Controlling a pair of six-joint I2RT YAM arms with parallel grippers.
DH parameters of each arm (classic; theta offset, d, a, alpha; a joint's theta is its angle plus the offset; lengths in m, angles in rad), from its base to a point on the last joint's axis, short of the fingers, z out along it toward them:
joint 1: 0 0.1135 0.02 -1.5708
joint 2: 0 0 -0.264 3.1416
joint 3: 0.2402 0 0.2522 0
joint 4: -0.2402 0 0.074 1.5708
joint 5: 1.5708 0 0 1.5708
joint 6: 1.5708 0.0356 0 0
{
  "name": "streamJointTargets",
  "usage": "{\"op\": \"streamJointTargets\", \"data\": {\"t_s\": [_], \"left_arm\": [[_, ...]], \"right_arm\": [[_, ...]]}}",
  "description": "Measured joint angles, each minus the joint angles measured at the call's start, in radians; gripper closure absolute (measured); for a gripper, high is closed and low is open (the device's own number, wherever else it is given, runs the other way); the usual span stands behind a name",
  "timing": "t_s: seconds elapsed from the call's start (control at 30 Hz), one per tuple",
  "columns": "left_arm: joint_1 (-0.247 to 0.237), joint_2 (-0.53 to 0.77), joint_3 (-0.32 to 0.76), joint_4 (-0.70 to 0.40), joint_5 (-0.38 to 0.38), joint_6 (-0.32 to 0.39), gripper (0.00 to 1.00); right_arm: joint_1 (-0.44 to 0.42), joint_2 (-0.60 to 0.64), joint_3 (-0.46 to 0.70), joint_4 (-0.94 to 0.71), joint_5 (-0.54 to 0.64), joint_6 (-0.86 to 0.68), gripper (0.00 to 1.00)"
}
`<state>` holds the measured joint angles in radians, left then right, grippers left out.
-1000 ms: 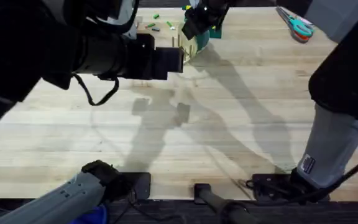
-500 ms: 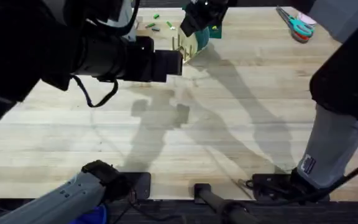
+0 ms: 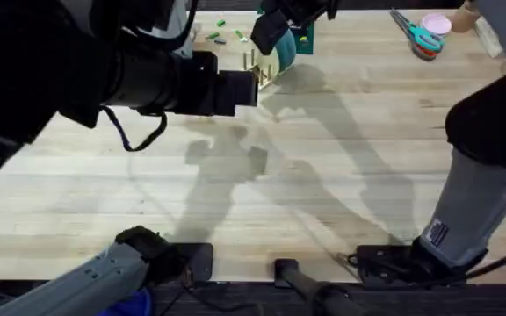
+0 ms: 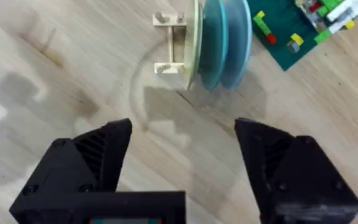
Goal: Pick up the plates from the table one by one and place each into a slot on the dish rack.
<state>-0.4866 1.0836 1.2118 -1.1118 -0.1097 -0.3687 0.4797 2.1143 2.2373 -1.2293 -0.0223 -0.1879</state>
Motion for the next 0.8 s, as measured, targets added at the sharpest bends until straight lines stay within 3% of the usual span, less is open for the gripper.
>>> {"op": "streamJointTargets", "data": {"t_s": [0.5, 0.8], "left_arm": [[0.0, 0.0, 0.0, 0.0, 0.0, 0.0, 0.008], [0.0, 0.0, 0.0, 0.0, 0.0, 0.0, 0.007]], "right_arm": [[-0.027, -0.02, 0.045, -0.129, 0.0, 0.001, 0.005], [-0.05, -0.157, -0.071, -0.098, 0.0, 0.001, 0.006]]}}
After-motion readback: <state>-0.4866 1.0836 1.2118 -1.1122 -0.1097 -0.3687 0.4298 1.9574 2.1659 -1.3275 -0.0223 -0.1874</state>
